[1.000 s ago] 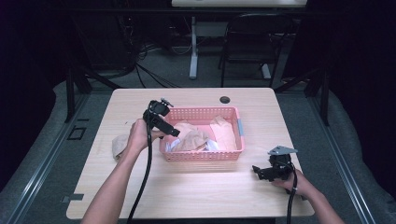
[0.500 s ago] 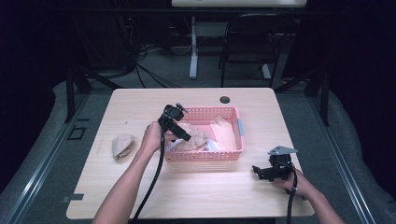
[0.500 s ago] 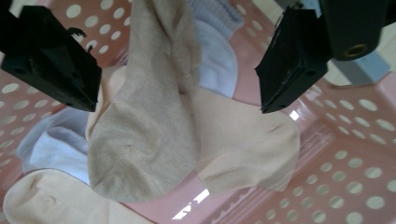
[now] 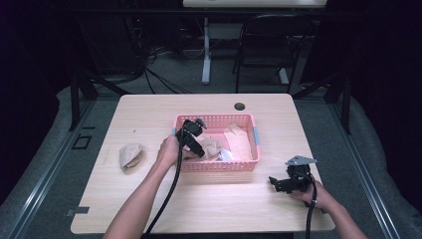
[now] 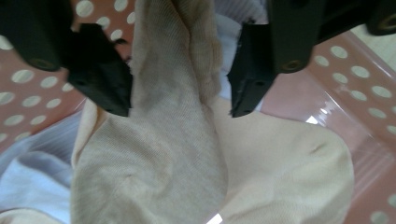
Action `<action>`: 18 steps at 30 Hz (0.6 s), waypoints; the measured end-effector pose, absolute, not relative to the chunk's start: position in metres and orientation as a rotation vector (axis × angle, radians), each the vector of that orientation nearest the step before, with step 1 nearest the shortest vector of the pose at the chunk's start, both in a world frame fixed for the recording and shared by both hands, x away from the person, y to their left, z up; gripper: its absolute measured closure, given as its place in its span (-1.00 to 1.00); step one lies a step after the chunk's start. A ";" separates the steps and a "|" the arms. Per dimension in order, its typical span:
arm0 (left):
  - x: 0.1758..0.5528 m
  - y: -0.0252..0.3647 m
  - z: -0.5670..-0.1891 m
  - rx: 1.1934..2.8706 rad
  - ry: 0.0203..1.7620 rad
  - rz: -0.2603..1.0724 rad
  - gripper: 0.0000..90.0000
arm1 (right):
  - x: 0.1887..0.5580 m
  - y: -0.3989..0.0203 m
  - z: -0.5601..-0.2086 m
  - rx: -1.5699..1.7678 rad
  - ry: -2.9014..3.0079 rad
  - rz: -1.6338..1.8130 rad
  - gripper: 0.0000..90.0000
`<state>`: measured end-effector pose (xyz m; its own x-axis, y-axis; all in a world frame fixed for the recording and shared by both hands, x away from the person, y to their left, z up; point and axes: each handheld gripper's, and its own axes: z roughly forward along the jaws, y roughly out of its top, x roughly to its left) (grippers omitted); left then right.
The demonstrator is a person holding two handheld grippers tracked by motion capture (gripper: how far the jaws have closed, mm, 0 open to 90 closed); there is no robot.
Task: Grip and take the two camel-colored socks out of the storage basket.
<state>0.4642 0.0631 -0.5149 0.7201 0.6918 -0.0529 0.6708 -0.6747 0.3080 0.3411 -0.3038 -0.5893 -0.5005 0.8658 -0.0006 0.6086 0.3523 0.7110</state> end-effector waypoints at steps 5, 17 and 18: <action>0.462 0.059 -0.518 2.639 1.060 0.099 0.68 | 0.341 -0.304 -0.589 1.292 2.248 0.933 -1.00; 0.462 0.071 -0.485 2.597 1.034 0.147 0.86 | 0.341 -0.304 -0.589 1.294 2.244 0.943 -1.00; 0.462 0.073 -0.480 2.590 1.030 0.155 0.86 | 0.341 -0.304 -0.589 1.294 2.243 0.943 -1.00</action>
